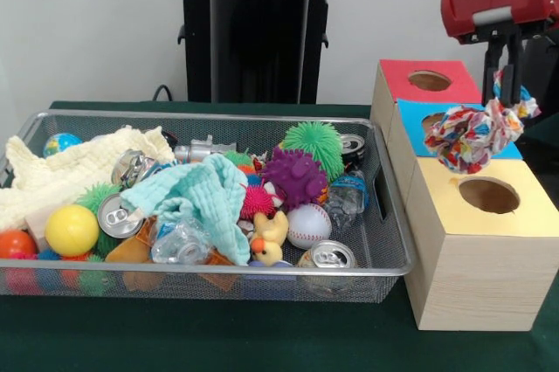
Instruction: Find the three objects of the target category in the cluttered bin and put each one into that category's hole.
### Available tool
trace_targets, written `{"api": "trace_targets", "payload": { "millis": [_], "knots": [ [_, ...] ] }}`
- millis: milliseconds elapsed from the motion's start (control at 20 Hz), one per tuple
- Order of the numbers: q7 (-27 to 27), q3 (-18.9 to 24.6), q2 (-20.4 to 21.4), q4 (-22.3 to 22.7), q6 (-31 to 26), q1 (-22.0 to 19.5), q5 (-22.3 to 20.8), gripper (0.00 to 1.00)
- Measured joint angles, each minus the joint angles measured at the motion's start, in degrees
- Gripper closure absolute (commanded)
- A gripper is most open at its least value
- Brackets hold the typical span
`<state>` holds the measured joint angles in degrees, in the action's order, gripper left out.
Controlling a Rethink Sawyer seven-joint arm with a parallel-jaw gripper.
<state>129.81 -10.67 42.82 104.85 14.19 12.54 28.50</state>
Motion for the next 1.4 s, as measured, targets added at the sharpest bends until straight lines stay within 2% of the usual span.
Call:
{"api": "trace_targets", "payload": {
  "millis": [900,1400],
  "knots": [
    [0.0,1.2,-0.7,-0.3,0.8,-0.9,-3.0,1.0],
    [0.0,2.6,-3.0,-0.3,7.2,-1.8,-5.5,1.0]
  ]
}}
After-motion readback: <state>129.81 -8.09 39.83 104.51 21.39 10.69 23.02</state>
